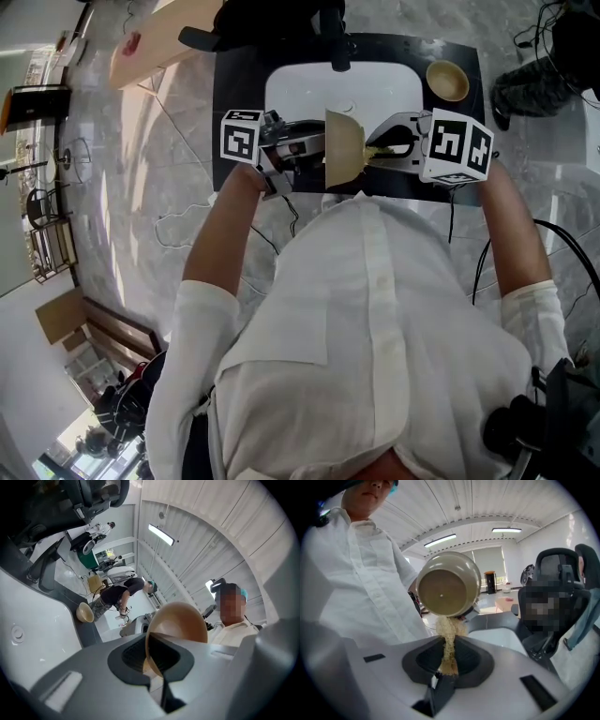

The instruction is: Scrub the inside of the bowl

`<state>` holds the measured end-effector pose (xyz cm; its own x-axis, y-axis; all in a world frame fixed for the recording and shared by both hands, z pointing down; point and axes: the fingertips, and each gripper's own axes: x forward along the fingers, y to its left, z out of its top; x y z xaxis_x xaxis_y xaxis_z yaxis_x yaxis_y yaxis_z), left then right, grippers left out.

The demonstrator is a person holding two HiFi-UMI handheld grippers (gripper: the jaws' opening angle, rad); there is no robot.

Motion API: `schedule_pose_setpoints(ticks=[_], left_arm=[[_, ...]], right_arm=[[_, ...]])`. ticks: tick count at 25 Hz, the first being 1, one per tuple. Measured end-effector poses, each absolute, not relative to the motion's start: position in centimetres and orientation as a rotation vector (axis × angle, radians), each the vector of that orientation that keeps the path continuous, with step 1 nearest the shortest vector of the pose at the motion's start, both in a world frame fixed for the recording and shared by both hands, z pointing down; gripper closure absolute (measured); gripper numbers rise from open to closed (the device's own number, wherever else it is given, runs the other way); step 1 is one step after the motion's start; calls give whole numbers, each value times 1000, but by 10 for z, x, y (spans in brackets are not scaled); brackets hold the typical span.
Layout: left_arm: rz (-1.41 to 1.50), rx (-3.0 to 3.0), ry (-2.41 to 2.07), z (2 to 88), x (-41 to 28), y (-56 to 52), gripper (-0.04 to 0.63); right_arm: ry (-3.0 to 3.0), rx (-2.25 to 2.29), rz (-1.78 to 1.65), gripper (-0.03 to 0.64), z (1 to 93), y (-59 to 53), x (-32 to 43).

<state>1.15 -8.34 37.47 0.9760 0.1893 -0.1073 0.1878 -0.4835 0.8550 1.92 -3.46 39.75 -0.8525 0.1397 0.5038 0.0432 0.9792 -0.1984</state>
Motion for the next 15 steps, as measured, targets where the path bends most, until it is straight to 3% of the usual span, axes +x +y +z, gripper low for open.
schedule_pose_setpoints(ticks=[15], left_arm=[[185, 2125, 295, 401, 6, -71, 584]], right_arm=[[-2723, 104, 266, 569, 359, -81, 32]])
